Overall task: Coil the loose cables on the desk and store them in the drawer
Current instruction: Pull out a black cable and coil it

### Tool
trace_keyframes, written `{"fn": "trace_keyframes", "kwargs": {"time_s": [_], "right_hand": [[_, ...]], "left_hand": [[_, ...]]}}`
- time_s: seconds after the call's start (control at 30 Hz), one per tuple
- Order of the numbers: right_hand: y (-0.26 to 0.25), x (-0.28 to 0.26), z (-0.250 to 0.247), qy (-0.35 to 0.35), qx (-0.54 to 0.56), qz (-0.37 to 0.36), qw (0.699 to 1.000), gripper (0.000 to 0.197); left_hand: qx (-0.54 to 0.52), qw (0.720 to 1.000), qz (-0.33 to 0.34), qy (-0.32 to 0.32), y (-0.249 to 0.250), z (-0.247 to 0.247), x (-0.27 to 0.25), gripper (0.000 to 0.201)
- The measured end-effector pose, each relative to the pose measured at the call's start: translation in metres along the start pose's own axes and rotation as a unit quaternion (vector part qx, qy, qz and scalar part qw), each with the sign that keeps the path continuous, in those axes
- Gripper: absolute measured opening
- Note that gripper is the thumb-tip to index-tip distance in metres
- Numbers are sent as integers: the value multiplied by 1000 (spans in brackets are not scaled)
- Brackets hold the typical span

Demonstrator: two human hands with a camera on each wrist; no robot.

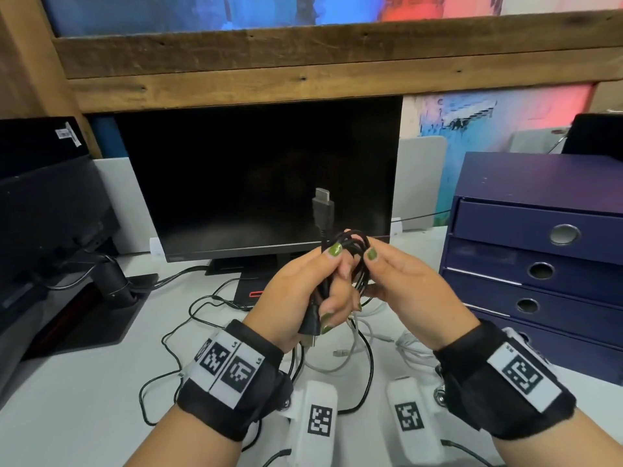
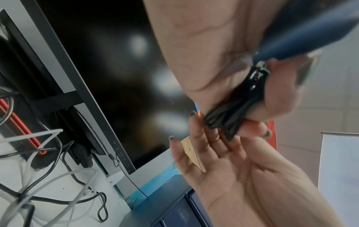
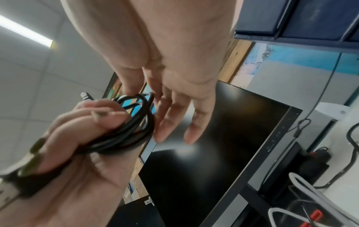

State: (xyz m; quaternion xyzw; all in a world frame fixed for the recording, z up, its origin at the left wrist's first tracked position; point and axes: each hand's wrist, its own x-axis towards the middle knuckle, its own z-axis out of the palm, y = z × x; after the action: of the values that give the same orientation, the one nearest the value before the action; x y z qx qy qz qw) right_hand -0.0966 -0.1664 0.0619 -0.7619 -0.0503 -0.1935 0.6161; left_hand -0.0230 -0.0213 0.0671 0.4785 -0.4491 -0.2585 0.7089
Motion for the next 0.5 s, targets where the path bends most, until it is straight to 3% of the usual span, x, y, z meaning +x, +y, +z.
{"fn": "trace_keyframes", "kwargs": {"time_s": [0.13,0.27,0.37,0.5], "right_hand": [[1,2,3,43,-15,-25,999,31],[-1,0,6,99,-89,-46,990,29],[-1,-2,8,111,-166,-39,979,45],[2,-1,9,127,-186,-43,973,36]], "left_hand": [[5,1000,-1,19,0,0,1,34],[134,985,-8,111,-5,-2,2,46],[235,963,-30,127,-6,-5,3,52],[282,947,-30,152,-2,-6,4,35]]}}
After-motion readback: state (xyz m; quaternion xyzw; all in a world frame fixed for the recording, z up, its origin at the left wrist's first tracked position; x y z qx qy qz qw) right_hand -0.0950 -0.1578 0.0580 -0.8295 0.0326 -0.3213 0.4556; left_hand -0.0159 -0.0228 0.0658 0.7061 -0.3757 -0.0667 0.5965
